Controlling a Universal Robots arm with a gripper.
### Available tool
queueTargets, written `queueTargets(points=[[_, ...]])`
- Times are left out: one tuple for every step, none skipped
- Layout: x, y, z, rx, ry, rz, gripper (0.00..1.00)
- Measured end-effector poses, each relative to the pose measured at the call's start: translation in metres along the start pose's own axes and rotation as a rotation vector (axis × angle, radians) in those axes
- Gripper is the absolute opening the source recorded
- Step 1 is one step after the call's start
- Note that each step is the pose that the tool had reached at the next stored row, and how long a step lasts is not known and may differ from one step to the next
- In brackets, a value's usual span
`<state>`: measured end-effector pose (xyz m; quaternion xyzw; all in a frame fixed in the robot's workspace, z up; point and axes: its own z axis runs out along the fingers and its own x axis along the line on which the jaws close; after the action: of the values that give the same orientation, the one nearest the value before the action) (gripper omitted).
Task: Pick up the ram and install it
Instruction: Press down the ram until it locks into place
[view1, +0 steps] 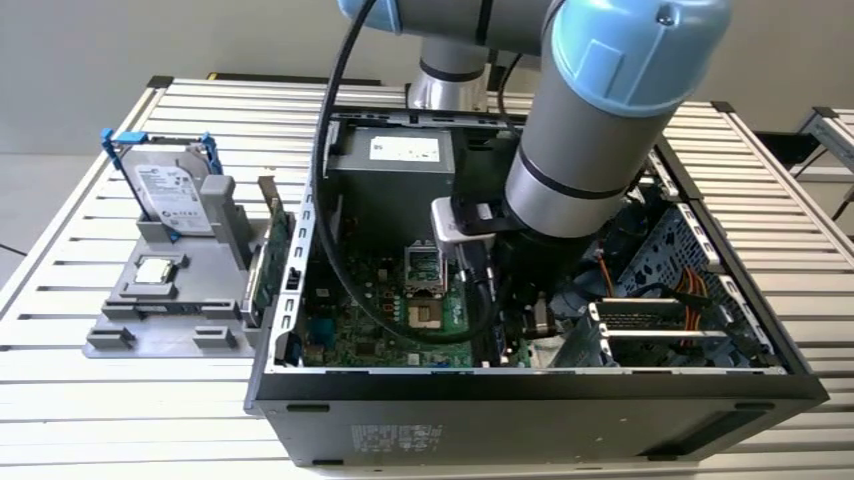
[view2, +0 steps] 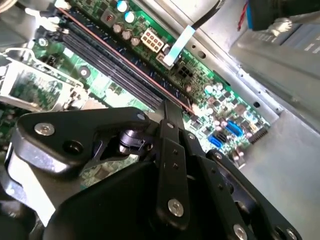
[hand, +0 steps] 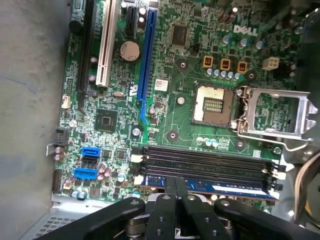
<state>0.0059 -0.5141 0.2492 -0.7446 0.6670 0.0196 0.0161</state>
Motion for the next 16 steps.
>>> queueTargets(points=[[-0.0001, 0.0, -0.0026, 0.0, -0.0002, 0.0, 0.0], [-0.0003, 0.0, -0.0054, -0.0001, -0.0001, 0.0, 0.0], [-0.0004, 0.0, -0.0087, -0.0001, 0.0, 0.0, 0.0], [-0.0006, 0.0, -0.0117, -0.0001, -0.0002, 0.0, 0.0], [-0.0007, 0.0, -0.0152, -0.0002, -0.0002, 0.0, 0.0], [-0.001, 0.0, -0.0197, -0.0005, 0.0, 0.0, 0.0], [-0.0012, 0.0, -0.0238, -0.0007, -0.0001, 0.0, 0.0], [-0.0014, 0.0001, -0.0281, -0.0008, -0.0002, 0.0, 0.0], [-0.0016, 0.0, -0.0321, -0.0011, -0.0001, 0.0, 0.0], [-0.0018, 0.0001, -0.0355, -0.0015, -0.0002, 0.0, 0.0], [-0.002, 0.0001, -0.0394, -0.0021, -0.0003, 0.0, 0.0], [-0.0021, 0.0001, -0.0428, -0.0029, -0.0002, 0.0, 0.0], [-0.0023, 0.0001, -0.0451, -0.0031, -0.0004, 0.0, 0.0], [-0.0024, 0.0001, -0.0474, -0.0033, -0.0005, 0.0, 0.0], [-0.0024, 0.0001, -0.0481, -0.0034, -0.0005, 0.0, 0.0], [-0.0024, 0.0001, -0.048, -0.0035, -0.0007, 0.0, 0.0]])
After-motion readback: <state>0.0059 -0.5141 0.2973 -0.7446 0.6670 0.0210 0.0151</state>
